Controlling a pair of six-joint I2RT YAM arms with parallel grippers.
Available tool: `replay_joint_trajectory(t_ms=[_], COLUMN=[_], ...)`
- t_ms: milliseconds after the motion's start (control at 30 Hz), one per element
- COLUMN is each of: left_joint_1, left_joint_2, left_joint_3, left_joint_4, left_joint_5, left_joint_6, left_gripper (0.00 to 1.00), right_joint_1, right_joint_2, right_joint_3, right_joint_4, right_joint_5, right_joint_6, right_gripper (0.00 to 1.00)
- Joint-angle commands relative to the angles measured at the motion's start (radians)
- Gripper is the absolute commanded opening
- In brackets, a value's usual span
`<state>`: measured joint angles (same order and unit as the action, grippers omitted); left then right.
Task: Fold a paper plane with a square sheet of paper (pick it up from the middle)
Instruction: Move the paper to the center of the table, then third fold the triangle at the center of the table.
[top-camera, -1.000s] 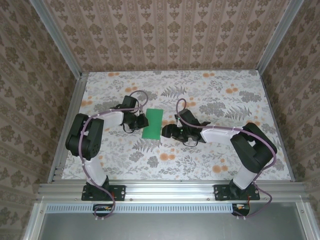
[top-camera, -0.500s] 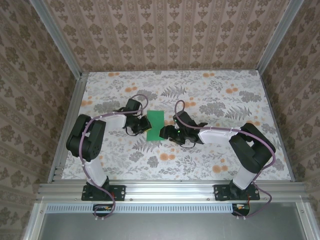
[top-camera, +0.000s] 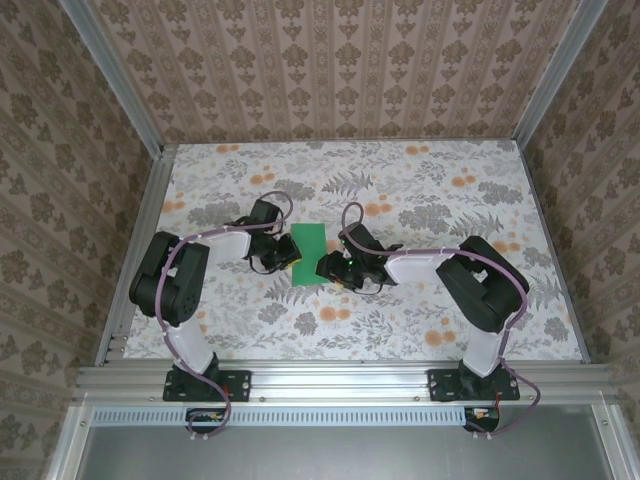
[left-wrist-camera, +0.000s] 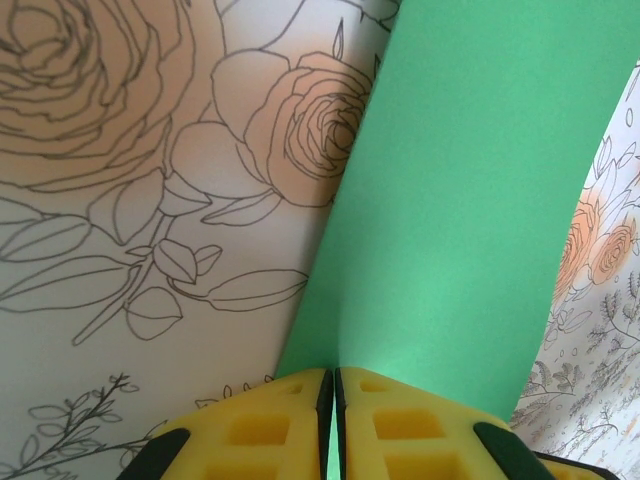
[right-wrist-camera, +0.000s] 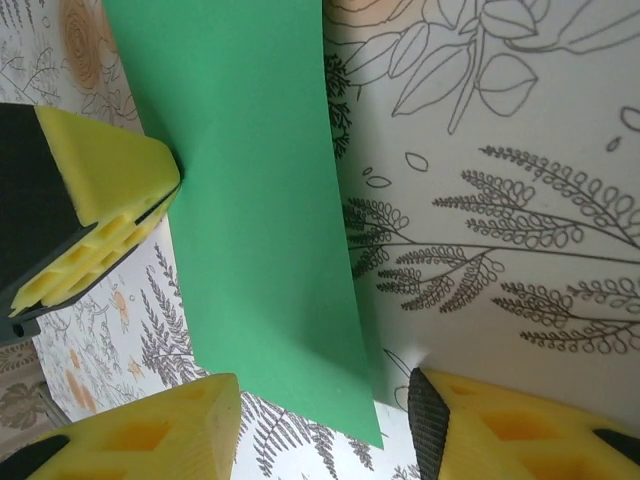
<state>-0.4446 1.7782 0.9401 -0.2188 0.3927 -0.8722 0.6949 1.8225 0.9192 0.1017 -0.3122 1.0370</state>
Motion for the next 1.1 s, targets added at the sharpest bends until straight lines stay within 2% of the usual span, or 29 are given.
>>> replay_joint_trajectory(t_ms=[0, 167, 400, 467, 533, 633, 800, 1067], left_joint_1=[-0.006, -0.005, -0.006, -0.006, -0.005, -0.006, -0.006, -0.005], left_joint_2=[0.021, 0.023, 0.009, 0.005, -0.004, -0.019, -0.036, 0.018], left_joint_3=[-0.033, -0.034, -0.035, -0.035, -0.033, -0.024, 0.020, 0.052], left_joint_4=[-0.079, -0.074, -0.073, -0.067, -0.057, -0.027, 0.006, 0.020], left_joint_5=[-0.029, -0.023, -0.014, -0.005, 0.007, 0.049, 0.103, 0.117], left_joint_6=[-0.017, -0.020, -0.014, -0.011, -0.004, 0.028, 0.099, 0.145], left_gripper=[0.14, 0.14, 0.14, 0.14, 0.15, 0.21, 0.30, 0.31], right_joint_1=[0.005, 0.006, 0.002, 0.000, -0.001, -0.008, -0.010, -0.009], right_joint_2=[0.038, 0.042, -0.001, -0.009, -0.014, -0.030, -0.070, -0.129], right_joint_3=[0.044, 0.040, -0.002, -0.011, -0.017, -0.023, -0.036, -0.083], right_joint_4=[-0.012, 0.019, 0.041, 0.046, 0.038, -0.002, -0.114, -0.232], right_joint_5=[-0.015, -0.051, -0.044, -0.037, -0.024, -0.008, -0.042, -0.068], right_joint_6=[0.011, 0.019, 0.043, 0.051, 0.056, 0.045, -0.022, -0.071], right_gripper=[0.50, 0.44, 0.28, 0.22, 0.12, 0.01, 0.00, 0.00])
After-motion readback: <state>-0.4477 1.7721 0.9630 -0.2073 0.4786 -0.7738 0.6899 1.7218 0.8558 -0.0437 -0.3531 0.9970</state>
